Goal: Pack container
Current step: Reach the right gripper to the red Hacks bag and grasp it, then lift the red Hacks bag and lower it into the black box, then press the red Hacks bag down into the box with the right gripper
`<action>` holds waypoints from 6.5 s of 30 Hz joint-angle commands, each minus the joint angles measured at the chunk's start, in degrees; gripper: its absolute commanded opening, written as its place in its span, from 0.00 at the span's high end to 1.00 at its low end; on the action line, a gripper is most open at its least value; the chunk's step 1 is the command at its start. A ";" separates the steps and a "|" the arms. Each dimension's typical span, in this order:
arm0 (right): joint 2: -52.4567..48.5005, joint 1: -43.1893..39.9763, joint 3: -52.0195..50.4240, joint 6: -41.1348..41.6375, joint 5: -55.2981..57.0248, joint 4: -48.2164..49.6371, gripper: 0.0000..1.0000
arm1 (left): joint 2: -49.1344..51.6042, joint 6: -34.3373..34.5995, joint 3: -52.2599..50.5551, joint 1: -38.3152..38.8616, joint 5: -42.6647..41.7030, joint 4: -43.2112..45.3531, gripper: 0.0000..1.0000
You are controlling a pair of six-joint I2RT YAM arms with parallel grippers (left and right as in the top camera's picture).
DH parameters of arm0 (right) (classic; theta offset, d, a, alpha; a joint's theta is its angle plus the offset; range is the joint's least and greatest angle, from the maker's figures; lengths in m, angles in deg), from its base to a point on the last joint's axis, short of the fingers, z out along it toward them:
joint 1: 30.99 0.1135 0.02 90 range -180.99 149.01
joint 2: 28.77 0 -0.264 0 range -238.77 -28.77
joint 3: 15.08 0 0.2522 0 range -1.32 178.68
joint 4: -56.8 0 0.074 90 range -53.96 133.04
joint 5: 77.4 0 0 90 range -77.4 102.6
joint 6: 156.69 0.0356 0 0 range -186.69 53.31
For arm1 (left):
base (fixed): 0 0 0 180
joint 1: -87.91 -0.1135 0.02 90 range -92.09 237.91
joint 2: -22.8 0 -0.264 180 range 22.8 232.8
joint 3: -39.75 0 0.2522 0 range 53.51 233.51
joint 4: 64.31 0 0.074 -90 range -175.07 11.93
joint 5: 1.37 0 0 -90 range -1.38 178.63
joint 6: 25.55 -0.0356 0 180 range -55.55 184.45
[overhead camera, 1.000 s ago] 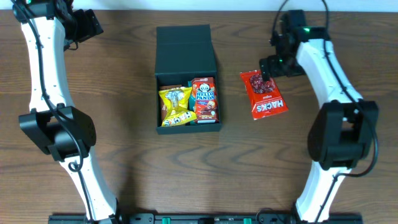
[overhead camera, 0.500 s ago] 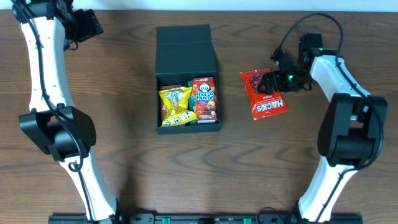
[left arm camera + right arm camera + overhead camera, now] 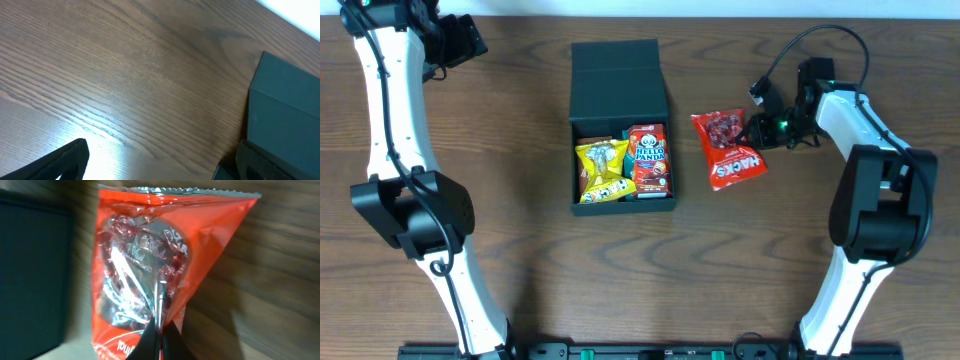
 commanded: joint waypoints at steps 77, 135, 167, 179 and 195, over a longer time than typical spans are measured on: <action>16.48 29.03 8.98 21.64 -2.75 0.39 0.99 | -1.14 -1.49 1.11 -0.13 -0.33 -2.10 0.05; -1.36 37.66 17.40 8.44 11.58 -12.46 0.99 | -1.16 -1.49 1.11 -0.13 -0.33 -3.02 0.05; -2.40 38.36 22.86 6.32 14.32 -18.05 0.99 | -1.16 -1.49 1.11 -0.13 -0.31 -2.47 0.05; -2.21 38.51 20.50 6.25 13.79 -17.18 0.98 | -1.16 -1.51 1.11 -0.13 -0.31 -1.90 0.05; -3.87 43.54 22.95 1.92 12.85 -18.56 0.98 | -1.16 -1.51 1.11 -0.13 -0.31 -2.14 0.05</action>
